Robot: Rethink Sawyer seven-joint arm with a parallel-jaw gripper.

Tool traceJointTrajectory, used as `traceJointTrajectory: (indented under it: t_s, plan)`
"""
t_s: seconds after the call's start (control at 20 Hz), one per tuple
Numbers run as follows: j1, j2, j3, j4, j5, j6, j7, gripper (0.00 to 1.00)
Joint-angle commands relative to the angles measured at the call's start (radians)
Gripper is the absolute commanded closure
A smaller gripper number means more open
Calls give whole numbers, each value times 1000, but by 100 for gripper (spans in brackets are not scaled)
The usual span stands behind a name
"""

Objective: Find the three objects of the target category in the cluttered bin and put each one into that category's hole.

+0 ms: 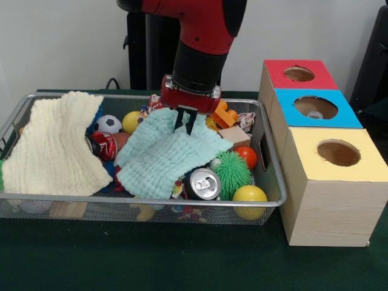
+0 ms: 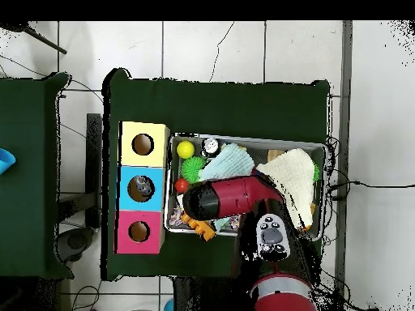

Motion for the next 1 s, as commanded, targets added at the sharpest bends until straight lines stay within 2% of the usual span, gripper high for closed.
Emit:
traceJointTrajectory:
  t_s: [0.05, 0.25, 0.45, 1.0]
  plan:
    - [-103, -83, 121, 23, 10, 151, -159, 100]
    - [-161, -198, 184, 67, 71, 313, -228, 100]
    - [-181, -253, 235, 65, 137, 447, -210, 100]
    - [-202, -294, 287, 78, 180, 548, -177, 100]
